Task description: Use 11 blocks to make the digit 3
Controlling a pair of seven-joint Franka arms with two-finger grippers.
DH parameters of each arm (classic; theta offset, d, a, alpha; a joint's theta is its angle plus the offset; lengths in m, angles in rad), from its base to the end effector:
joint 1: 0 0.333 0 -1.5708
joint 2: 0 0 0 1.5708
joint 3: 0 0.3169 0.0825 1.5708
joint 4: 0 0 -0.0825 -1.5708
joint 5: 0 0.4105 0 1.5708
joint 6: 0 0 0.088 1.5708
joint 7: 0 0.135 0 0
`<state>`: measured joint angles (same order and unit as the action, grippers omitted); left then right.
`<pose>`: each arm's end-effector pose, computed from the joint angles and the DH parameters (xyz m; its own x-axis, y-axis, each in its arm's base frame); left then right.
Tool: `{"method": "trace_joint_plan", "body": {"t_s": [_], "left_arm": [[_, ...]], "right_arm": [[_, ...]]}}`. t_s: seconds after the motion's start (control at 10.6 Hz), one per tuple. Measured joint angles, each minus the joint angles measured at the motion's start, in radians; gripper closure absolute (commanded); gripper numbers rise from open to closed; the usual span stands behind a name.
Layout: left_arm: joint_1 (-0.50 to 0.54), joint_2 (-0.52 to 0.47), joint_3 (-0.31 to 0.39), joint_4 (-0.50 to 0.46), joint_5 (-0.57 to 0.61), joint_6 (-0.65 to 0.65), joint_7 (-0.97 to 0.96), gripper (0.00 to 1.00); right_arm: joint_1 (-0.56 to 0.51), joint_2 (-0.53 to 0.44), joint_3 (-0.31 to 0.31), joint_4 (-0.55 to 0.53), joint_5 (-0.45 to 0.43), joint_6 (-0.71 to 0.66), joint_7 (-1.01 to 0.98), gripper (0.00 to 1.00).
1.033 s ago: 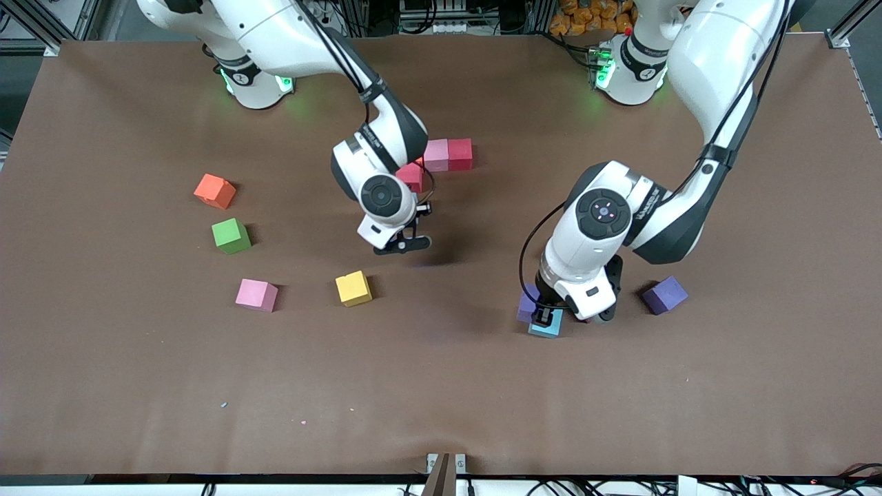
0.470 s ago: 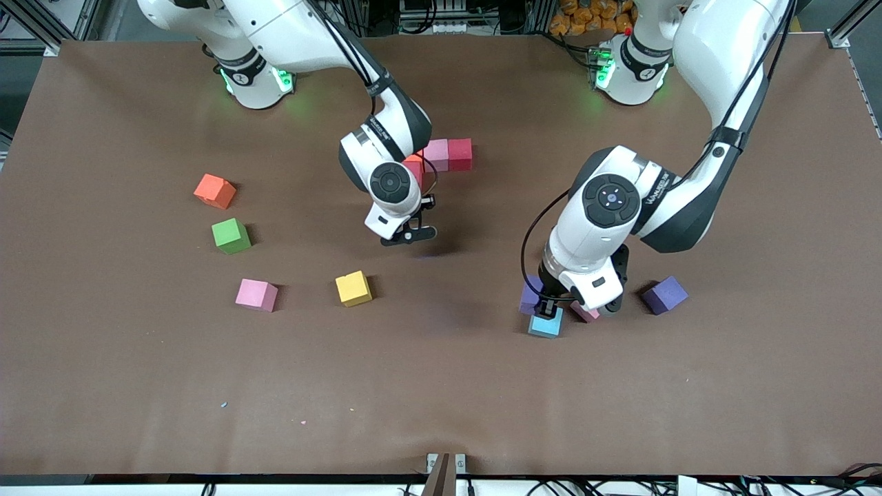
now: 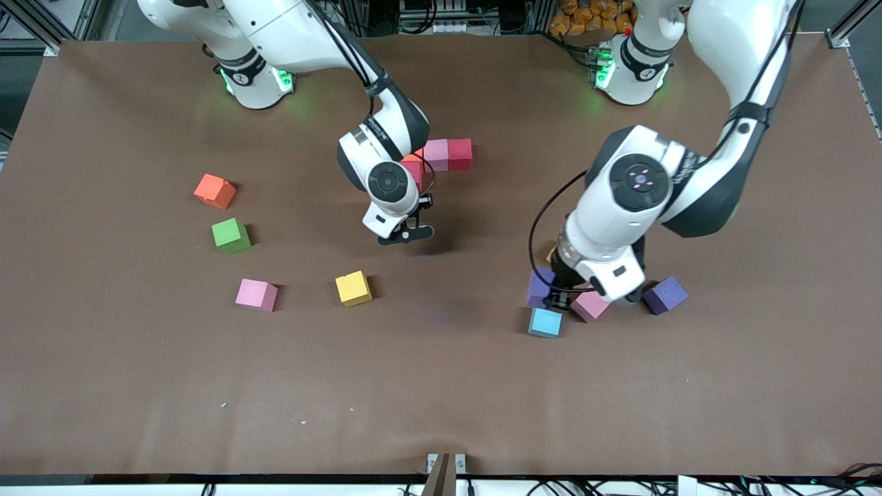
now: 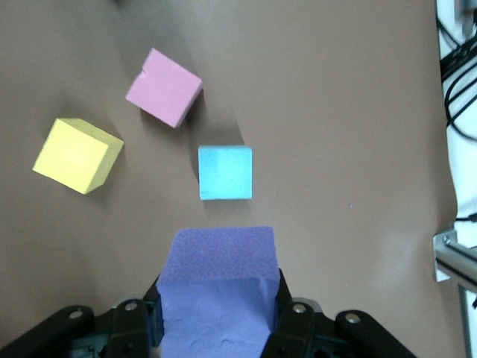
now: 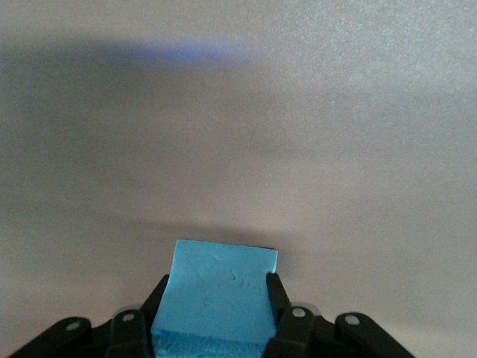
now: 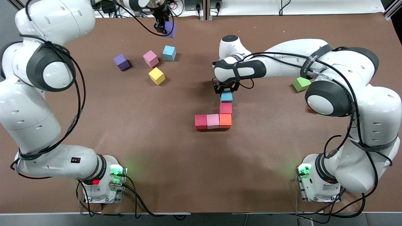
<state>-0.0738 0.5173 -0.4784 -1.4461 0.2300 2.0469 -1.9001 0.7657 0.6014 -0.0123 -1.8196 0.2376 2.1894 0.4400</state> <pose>0.6630 -0.3228 0.3923 0.2447 0.9679 -0.0578 0.9631 -0.2357 0.1302 0.4544 0.4453 0.1430 0.9480 0.1519 -0.2798 0.1488 -0.9883 -0.0325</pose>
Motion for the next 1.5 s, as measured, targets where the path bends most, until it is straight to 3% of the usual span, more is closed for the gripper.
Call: {"method": "trace_joint_plan", "body": {"t_s": [0.47, 0.56, 0.66, 0.75, 1.22, 1.5], "left_arm": [[0.006, -0.008, -0.002, -0.002, -0.002, -0.005, 0.009, 0.92], [0.006, -0.008, -0.002, -0.003, -0.002, -0.005, 0.010, 0.92], [0.005, -0.008, -0.002, -0.004, -0.002, -0.005, 0.011, 0.92], [0.004, -0.008, -0.002, -0.005, -0.002, -0.005, 0.013, 0.92], [0.004, -0.008, -0.003, -0.005, -0.002, -0.005, 0.018, 0.92], [0.004, -0.008, -0.003, -0.005, -0.002, -0.005, 0.020, 0.92]], "right_arm": [[0.006, -0.001, 0.000, -0.001, 0.000, 0.001, 0.025, 0.58], [0.006, -0.001, 0.000, -0.001, 0.000, 0.001, 0.026, 0.54], [0.006, -0.001, 0.000, -0.001, 0.000, 0.001, 0.027, 0.22], [0.006, -0.001, 0.000, -0.001, 0.000, 0.001, 0.027, 0.00], [0.005, -0.023, -0.004, 0.004, 0.000, -0.014, 0.029, 0.00], [-0.046, -0.068, -0.015, 0.111, -0.003, -0.166, 0.006, 0.00]]}}
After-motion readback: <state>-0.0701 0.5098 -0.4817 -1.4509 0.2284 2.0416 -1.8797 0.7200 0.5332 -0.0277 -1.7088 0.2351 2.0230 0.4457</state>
